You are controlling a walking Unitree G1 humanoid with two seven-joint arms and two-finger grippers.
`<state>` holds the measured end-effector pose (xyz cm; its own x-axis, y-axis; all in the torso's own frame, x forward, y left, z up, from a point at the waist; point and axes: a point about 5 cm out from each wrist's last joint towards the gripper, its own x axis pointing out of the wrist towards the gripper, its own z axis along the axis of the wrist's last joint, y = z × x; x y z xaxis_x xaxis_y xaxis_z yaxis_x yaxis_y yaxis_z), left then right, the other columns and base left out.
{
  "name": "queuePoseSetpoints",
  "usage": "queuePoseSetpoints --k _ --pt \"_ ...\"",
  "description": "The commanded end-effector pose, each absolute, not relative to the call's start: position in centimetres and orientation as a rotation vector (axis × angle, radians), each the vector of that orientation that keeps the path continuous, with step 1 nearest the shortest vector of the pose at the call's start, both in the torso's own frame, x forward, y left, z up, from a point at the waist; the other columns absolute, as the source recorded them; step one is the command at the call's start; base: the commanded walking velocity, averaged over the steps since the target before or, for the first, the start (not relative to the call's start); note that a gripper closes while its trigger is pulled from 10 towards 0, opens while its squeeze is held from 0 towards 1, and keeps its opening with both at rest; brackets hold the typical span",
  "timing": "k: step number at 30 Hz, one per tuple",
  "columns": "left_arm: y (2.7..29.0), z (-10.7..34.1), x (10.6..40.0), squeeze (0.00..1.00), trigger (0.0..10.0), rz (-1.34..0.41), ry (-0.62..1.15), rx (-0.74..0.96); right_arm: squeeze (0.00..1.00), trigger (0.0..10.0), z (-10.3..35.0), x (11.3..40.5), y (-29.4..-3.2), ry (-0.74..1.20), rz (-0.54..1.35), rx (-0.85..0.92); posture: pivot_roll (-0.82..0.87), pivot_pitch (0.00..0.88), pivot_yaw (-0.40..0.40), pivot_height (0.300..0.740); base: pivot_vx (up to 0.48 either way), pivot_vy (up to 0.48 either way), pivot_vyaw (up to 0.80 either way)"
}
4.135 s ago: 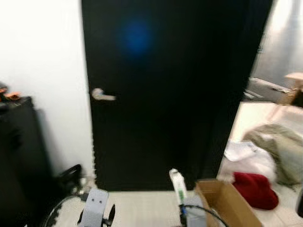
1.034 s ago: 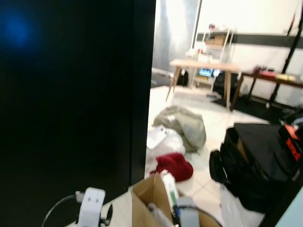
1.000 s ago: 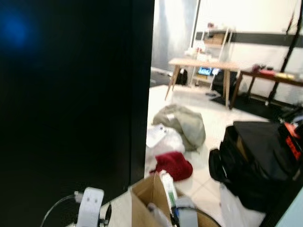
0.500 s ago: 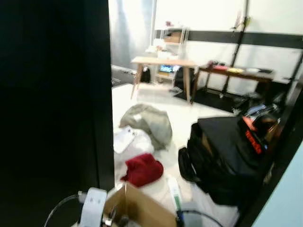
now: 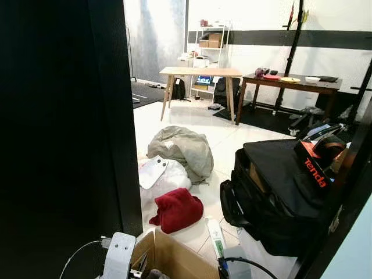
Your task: Clean up the room
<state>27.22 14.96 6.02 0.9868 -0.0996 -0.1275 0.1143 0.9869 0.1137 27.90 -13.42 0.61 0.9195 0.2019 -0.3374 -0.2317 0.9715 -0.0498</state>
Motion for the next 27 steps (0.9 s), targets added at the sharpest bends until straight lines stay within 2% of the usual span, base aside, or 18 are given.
queuePoseSetpoints --k 1,5,8,18,27 --pt "15.1 5.6 26.9 0.00 10.0 -0.111 0.145 0.132 0.00 10.0 0.3 27.7 -13.5 0.355 0.216 -0.086 0.06 0.071 -0.029 0.740 0.000 0.000 0.00" --pt "15.1 5.6 27.2 0.00 10.0 -0.129 0.156 0.179 0.00 10.0 0.5 27.8 -13.5 0.352 0.217 -0.087 0.06 0.073 -0.033 0.740 0.000 -0.360 0.00" --pt "15.2 5.6 27.2 0.00 10.0 -0.108 0.158 0.151 0.00 10.0 0.5 27.8 -13.6 0.351 0.219 -0.088 0.06 0.075 -0.035 0.740 0.000 -0.480 0.00" --pt "15.5 5.1 27.0 0.00 10.0 -0.087 0.179 0.166 0.00 10.0 0.9 28.3 -13.2 0.347 0.264 -0.105 0.06 0.079 -0.043 0.740 0.000 0.000 0.00" --pt "16.4 5.1 27.0 0.00 10.0 -0.120 0.184 0.254 0.00 10.0 1.4 28.6 -12.6 0.328 0.324 -0.131 0.06 0.092 -0.049 0.740 0.000 0.000 0.00"
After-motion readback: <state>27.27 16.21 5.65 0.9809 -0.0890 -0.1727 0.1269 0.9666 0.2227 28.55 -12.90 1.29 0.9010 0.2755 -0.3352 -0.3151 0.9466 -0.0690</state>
